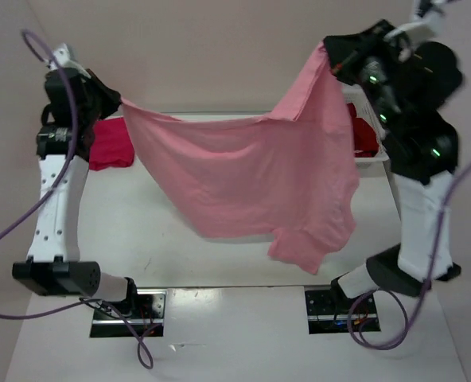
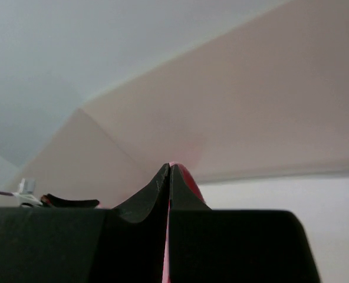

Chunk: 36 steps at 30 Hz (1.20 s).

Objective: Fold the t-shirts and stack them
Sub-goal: Flatten out the tshirt

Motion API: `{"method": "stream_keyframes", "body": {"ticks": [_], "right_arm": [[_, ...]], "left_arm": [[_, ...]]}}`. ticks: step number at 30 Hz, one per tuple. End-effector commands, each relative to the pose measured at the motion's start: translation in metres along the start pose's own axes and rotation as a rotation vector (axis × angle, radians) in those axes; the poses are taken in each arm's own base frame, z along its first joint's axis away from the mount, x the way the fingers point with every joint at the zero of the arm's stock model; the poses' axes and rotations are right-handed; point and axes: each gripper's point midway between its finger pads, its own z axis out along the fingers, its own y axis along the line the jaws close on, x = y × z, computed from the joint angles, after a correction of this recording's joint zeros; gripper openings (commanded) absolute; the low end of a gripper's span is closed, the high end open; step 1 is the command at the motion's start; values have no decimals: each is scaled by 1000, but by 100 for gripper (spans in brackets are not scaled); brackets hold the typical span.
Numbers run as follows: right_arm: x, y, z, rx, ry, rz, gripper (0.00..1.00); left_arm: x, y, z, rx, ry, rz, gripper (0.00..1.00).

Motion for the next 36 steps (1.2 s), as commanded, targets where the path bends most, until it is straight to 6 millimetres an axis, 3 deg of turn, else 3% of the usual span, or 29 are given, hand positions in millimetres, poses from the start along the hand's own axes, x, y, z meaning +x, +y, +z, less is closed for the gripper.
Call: {"method": "stream_keyframes", "body": {"ticks": [1,3,4,6,7,8,9,12,15,17,19,20,22,25,26,28,29,30,31,33,34,36], "right_arm": [[105,-83,96,116,254,-58,0],[115,-98,116,118,275,-64,0],[140,-123,136,162,324,-73,0],[137,-125,150,166,307,-88,0],[141,-131,164,177,295,-91,0],[139,-135,169,182,285,-91,0],[139,-136,172,179,281,-91,0],[109,-119,175,133,186,-72,0],[41,-77,149,62,15,-39,0],[1,-54,125,29,-85,-29,0],[-21,-41,106,8,-133,-27,0],[-20,-42,105,13,-127,-27,0],[-2,-49,108,30,-69,-20,0],[55,-87,117,125,92,-13,0],[87,-109,114,178,169,-14,0],[117,-131,105,233,233,-16,0],[146,-154,89,293,297,-21,0],[161,-165,80,317,331,-22,0],[204,-196,66,389,422,-27,0],[228,-215,38,441,478,-32,0],[268,-245,13,507,581,-30,0],[295,-256,-18,526,654,-10,0]], "left_arm": [[61,39,55,-73,142,-9,0],[73,50,72,-93,175,-13,0],[72,53,78,-91,172,-16,0],[77,53,96,-87,189,-27,0],[73,57,101,-98,188,-30,0],[52,48,105,-68,147,-32,0],[54,48,113,-66,162,-33,0],[6,40,115,-14,75,-77,0],[-40,26,103,66,-6,-117,0],[-55,23,100,81,-34,-124,0],[-70,26,95,86,-69,-120,0],[-79,31,92,77,-90,-120,0],[-81,35,92,69,-95,-121,0],[-78,46,90,46,-98,-102,0],[-63,55,94,28,-70,-98,0],[-51,65,96,4,-57,-94,0],[-42,70,97,-6,-41,-98,0],[-18,83,97,-34,4,-109,0],[-8,89,97,-40,15,-111,0],[11,91,88,-45,31,-112,0],[53,112,90,-104,109,-127,0],[84,121,78,-127,157,-118,0]]}}
